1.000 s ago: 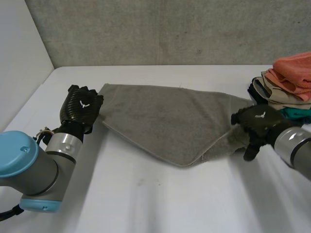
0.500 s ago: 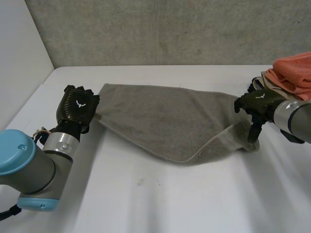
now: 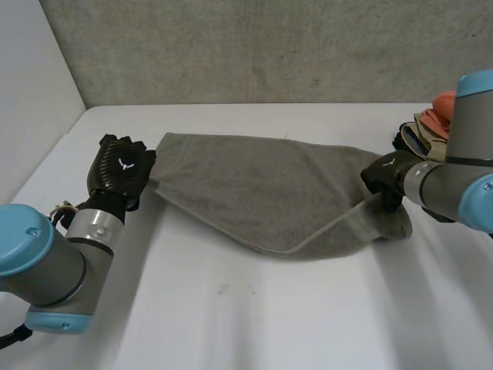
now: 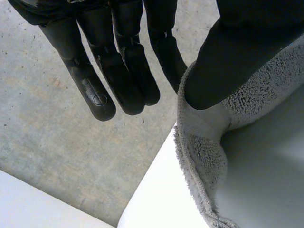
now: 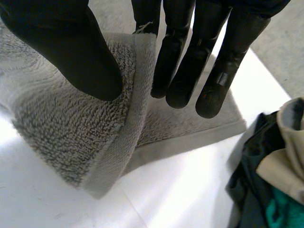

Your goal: Fold the laundry.

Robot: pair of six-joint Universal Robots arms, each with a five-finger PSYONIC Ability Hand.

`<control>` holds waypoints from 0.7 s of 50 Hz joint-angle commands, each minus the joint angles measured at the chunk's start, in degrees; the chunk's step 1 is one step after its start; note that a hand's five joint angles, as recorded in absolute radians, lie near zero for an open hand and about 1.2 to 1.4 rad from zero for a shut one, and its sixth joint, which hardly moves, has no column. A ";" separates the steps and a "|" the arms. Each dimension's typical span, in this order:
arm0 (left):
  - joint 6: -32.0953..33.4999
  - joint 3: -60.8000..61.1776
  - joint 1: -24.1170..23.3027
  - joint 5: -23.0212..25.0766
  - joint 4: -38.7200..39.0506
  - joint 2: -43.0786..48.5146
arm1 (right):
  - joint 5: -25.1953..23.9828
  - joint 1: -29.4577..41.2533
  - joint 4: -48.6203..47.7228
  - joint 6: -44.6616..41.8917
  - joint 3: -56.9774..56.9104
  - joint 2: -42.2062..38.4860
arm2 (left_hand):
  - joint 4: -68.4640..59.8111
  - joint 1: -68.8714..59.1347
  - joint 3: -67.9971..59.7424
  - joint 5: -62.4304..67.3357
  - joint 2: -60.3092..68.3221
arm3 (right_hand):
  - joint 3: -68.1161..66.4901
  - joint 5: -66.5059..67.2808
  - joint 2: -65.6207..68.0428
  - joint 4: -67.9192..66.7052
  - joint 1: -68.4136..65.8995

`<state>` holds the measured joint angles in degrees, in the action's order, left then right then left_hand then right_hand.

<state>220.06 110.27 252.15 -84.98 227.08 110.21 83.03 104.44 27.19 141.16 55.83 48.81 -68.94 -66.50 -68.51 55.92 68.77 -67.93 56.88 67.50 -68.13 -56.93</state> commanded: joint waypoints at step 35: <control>11.88 -3.64 0.19 -0.63 -34.45 -8.90 | -14.57 -11.55 -15.92 -9.16 41.13 25.55 | -11.06 -13.50 -11.49 14.08 11.23 | -12.07 13.12 12.50 -11.87 -23.07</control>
<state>232.10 115.36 255.23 -85.25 180.19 89.34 66.85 85.58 23.18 120.20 103.46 82.16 -68.95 -66.50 -68.51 55.92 68.77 -67.93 57.26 67.50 -68.35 -56.93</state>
